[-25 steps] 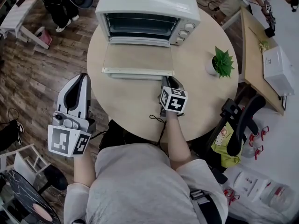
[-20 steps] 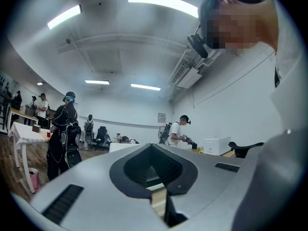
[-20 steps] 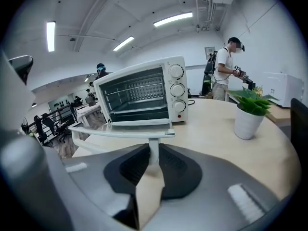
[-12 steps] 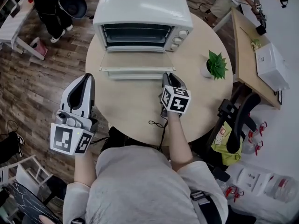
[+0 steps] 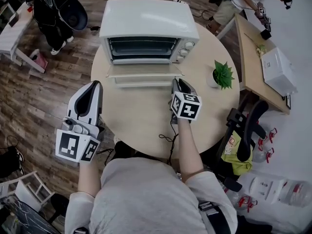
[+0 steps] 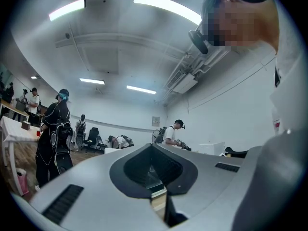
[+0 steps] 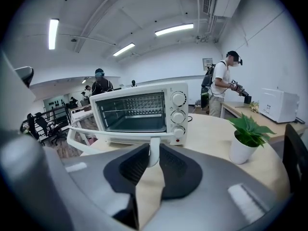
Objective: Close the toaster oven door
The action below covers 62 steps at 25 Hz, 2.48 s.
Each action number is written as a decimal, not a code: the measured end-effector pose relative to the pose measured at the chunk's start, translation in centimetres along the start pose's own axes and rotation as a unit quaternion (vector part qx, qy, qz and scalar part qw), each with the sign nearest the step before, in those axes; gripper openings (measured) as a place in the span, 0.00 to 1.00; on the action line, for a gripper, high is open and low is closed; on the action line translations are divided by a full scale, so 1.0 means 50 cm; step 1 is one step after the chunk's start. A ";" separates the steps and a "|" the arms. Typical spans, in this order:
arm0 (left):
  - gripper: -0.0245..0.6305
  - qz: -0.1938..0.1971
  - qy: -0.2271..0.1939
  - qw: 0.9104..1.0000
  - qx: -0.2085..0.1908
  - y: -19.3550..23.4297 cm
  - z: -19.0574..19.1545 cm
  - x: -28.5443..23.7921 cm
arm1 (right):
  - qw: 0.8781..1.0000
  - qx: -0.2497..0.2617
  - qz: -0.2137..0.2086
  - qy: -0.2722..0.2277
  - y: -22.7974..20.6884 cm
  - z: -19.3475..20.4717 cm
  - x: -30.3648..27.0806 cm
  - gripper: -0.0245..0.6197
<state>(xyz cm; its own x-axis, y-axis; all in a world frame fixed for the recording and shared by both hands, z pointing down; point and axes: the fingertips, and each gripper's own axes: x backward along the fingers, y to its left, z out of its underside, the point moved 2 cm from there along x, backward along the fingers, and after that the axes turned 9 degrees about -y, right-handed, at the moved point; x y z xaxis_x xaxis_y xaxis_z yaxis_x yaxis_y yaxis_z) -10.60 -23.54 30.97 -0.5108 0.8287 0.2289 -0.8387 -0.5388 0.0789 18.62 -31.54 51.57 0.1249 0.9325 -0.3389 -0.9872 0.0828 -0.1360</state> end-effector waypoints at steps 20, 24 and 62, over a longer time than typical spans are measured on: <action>0.05 0.012 -0.003 1.000 0.016 0.083 0.003 -0.007 | 0.999 0.002 0.019 -0.025 0.001 -0.138 -0.076 0.15; 0.05 0.013 -0.004 1.000 0.018 0.095 0.003 -0.009 | 1.000 -0.002 0.017 -0.026 -0.001 -0.159 -0.093 0.15; 0.05 -0.022 -0.006 1.000 0.015 0.197 0.001 -0.006 | 0.998 -0.006 0.029 -0.054 -0.008 -0.252 -0.202 0.15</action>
<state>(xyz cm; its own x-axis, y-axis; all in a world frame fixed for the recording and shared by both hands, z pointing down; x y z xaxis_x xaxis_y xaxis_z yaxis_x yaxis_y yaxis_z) -18.71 -29.08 31.74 -0.4716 0.8497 0.2359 -0.8538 -0.5068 0.1188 19.01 -45.43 43.30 0.0559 0.9680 -0.2448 -0.9912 0.0245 -0.1298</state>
